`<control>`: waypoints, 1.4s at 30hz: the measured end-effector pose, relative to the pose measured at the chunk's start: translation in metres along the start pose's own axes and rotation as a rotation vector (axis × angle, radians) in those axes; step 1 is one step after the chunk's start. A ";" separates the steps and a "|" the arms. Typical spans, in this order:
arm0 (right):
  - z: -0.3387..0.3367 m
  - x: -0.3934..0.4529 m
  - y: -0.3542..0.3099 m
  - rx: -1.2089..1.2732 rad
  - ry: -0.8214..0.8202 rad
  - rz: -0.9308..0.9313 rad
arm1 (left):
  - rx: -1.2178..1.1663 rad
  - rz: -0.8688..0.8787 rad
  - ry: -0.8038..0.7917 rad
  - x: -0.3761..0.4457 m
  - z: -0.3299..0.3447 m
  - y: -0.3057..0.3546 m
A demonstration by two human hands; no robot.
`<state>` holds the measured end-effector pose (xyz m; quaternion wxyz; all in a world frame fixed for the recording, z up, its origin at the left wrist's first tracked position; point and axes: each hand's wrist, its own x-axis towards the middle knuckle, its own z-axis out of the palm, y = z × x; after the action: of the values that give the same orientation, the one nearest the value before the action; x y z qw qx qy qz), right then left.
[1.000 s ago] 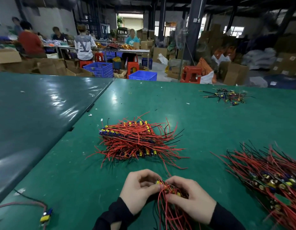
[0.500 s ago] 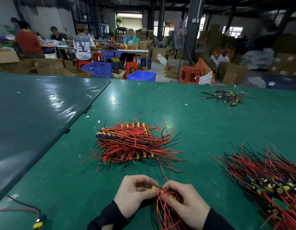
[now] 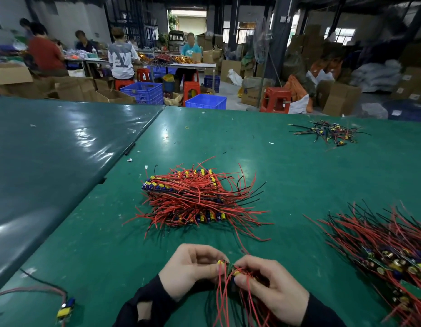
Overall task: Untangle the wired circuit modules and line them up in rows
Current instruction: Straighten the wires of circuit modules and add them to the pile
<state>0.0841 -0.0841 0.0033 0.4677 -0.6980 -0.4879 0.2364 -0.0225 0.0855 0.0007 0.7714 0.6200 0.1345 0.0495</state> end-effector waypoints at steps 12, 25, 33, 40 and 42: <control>0.004 0.004 0.006 -0.135 0.027 0.288 | 0.037 -0.006 -0.095 0.005 -0.007 -0.007; -0.021 -0.014 0.003 -0.330 0.173 0.087 | 0.155 0.262 0.219 0.000 0.011 -0.001; -0.015 -0.010 0.009 -0.164 0.202 0.124 | 0.105 0.218 0.285 0.002 0.013 -0.003; -0.046 -0.018 -0.003 -0.053 -0.187 0.211 | 0.328 0.298 0.294 -0.004 0.018 -0.006; -0.060 -0.024 -0.012 0.078 -0.242 0.228 | 0.423 0.382 0.339 -0.004 0.017 -0.006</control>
<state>0.1162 -0.1306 0.0380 0.4024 -0.6966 -0.4488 0.3889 -0.0219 0.0670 -0.0012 0.5691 0.7634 0.1497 0.2665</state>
